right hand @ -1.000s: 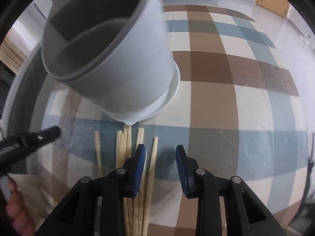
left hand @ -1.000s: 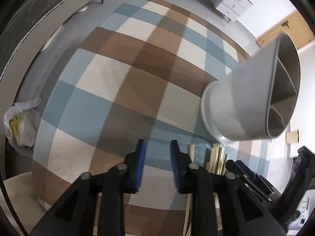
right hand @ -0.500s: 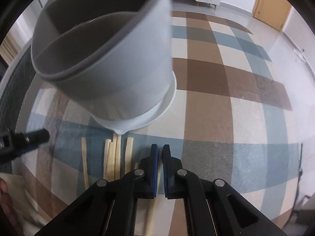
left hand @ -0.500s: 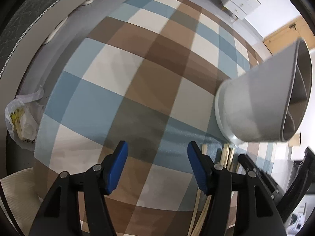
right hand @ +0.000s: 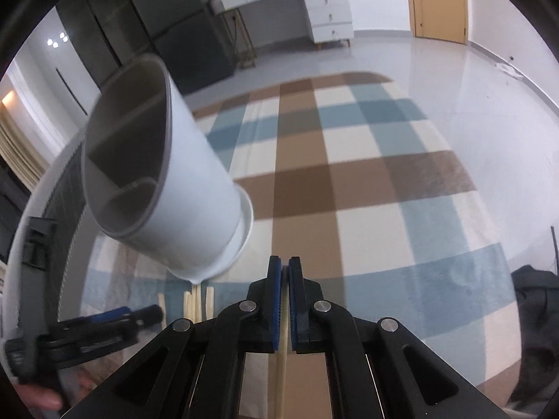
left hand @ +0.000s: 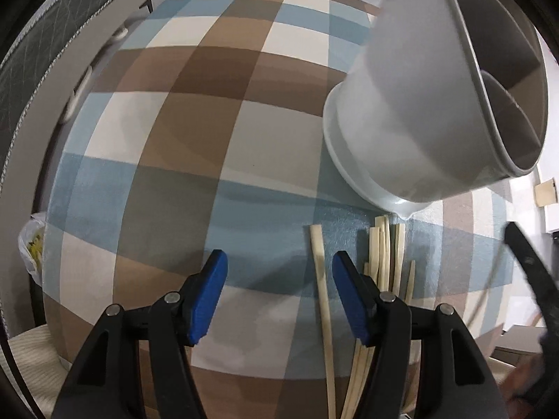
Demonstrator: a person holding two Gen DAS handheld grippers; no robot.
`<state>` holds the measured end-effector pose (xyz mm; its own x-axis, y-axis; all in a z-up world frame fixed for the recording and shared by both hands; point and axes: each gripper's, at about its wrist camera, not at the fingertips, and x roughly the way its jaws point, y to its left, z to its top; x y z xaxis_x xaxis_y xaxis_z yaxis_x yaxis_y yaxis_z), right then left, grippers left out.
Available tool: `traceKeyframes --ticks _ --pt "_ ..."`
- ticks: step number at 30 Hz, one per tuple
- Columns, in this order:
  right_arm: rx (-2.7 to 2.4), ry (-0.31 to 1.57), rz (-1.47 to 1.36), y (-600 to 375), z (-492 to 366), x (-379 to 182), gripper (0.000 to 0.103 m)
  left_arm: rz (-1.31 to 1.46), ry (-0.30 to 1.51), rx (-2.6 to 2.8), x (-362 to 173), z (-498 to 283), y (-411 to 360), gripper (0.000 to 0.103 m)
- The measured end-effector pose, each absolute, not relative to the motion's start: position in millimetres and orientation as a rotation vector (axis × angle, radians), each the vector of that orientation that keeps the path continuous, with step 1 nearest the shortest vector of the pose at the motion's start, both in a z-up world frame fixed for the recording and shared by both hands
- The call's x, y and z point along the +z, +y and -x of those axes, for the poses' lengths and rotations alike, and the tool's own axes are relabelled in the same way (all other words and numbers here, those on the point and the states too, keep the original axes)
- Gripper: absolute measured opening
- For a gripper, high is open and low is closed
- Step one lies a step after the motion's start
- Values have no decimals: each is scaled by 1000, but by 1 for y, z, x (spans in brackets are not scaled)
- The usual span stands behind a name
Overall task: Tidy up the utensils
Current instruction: 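Lower the left tool to grasp one wooden chopstick while the right tool grasps another, then lift the left tool's chopstick over the holder while the right tool carries its chopstick there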
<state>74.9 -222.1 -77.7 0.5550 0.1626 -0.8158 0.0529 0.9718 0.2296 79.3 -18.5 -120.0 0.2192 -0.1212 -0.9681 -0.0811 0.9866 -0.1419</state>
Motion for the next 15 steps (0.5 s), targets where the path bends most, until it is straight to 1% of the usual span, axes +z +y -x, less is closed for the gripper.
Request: traceKeyframes --ticks 1,3,5,7,9,13,15 --pt "64 966 -247 -225 -72 -73 3 161 1347 -11 -120 -80 -21 52" --pt "62 939 -265 -229 -67 -65 3 133 1335 10 -118 -79 -25 29" --pt "66 915 -277 -233 -66 -58 3 90 1332 22 -118 -79 -31 14" --pt "69 893 -273 -233 -66 -52 3 65 1328 19 -120 -77 -35 5" --pt "74 874 -265 -233 -67 -49 3 77 1322 10 -121 -75 -34 2" --pt "86 835 -246 -229 -62 -40 3 135 1274 -3 -114 -70 -22 2" --pt "94 813 -241 -226 -60 -36 3 161 1222 -13 -104 -66 -13 2"
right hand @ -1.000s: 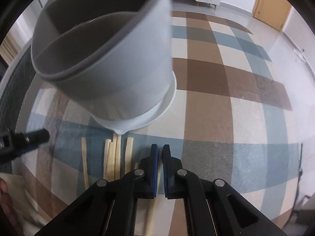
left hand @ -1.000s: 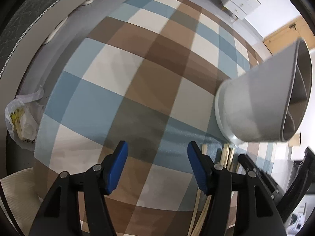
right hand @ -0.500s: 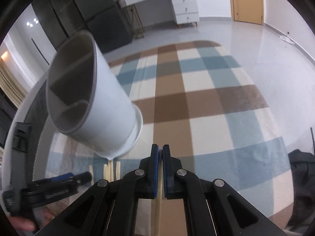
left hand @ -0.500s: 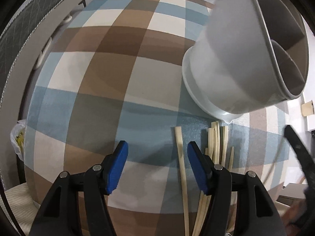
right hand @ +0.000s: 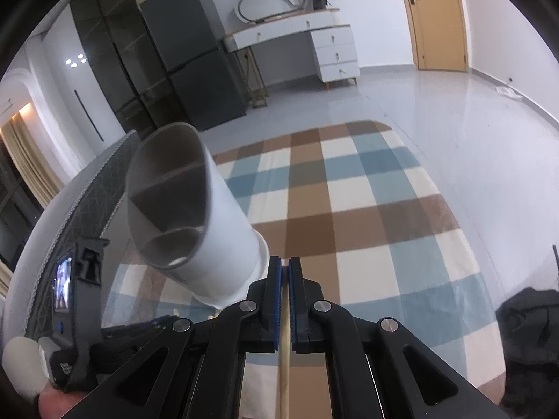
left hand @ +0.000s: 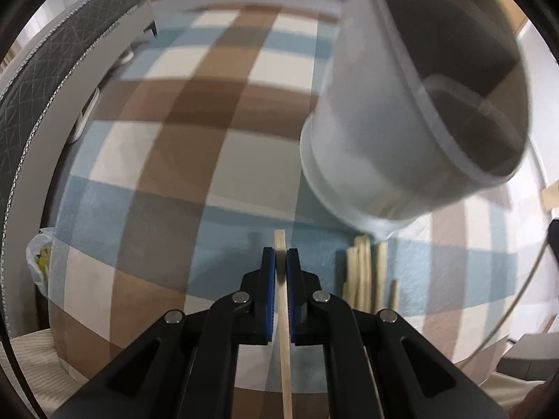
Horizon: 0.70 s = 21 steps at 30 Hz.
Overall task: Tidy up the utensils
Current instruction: 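Lift the left tool's chopstick over the holder while the right tool carries its chopstick there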
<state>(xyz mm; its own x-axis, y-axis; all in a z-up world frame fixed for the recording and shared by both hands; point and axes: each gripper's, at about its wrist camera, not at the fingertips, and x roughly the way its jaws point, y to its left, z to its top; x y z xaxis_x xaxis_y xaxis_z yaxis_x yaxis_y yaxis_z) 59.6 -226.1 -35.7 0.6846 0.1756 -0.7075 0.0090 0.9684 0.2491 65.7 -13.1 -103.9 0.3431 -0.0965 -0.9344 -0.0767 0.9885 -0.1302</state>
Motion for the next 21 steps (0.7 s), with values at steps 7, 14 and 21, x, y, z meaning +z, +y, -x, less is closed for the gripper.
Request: traceKeyframes --ticks 7,14,21 --pt "142 711 -172 -207 -39 -16 3 169 950 -63 -44 -24 -8 2" --pt "171 622 -129 -193 -10 4 3 124 826 -115 -16 -20 -26 2" --pt "166 573 -100 -185 6 15 3 83 825 -112 -8 -14 -25 2"
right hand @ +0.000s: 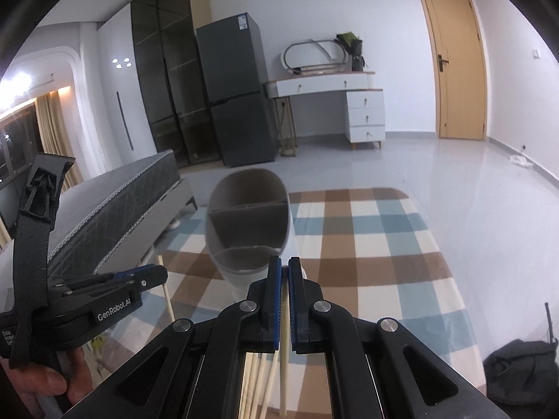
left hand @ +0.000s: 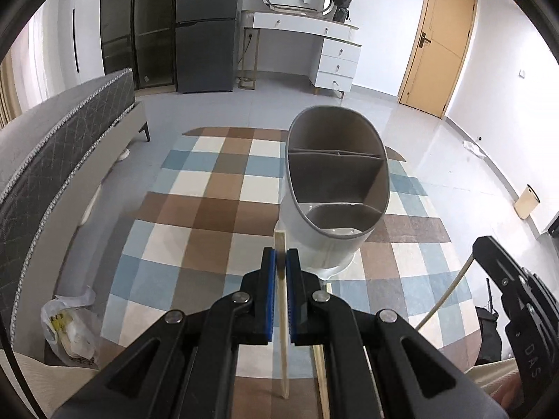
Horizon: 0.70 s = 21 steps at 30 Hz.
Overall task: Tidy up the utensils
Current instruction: 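Lift the left tool's chopstick over the holder while the right tool carries its chopstick there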
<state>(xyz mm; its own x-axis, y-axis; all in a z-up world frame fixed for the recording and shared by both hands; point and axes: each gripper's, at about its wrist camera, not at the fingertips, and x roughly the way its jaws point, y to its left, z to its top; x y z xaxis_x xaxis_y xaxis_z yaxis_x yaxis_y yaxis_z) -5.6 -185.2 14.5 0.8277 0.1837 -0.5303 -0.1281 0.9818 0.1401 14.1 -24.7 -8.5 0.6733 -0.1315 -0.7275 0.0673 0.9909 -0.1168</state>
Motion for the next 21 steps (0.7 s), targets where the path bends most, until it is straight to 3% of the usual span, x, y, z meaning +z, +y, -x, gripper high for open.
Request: traceKeyframes --ticks 21 --pt "183 497 -115 -185 2 40 3 109 791 -200 48 -22 -13 1"
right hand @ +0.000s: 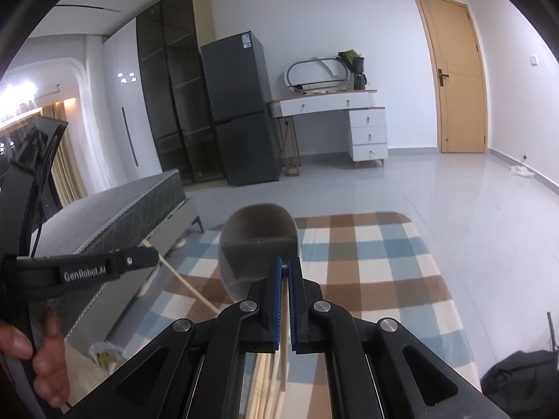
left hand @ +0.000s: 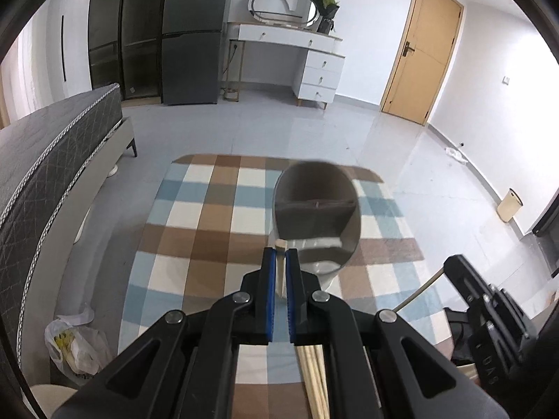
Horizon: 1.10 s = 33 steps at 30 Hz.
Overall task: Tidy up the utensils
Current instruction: 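Lift the left tool's chopstick over the holder while the right tool carries its chopstick there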
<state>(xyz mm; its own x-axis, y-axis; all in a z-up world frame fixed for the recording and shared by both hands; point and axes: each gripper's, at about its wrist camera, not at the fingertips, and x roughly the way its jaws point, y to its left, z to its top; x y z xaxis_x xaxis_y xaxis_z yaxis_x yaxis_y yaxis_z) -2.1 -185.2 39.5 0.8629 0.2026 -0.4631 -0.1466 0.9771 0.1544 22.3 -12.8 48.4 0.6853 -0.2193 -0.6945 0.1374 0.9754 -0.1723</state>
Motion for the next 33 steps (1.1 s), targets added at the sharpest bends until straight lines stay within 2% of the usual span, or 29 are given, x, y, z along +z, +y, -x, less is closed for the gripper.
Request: traceKeyframes --ticks 22,27,33 --pt "245 273 -66 -181 -52 155 3 141 723 -340 155 -63 -18 1" --pt "252 260 -65 -174 -72 159 3 148 707 -345 160 -82 -20 1" --pt "258 302 -46 -161 -97 136 3 160 719 -352 147 -96 -14 1"
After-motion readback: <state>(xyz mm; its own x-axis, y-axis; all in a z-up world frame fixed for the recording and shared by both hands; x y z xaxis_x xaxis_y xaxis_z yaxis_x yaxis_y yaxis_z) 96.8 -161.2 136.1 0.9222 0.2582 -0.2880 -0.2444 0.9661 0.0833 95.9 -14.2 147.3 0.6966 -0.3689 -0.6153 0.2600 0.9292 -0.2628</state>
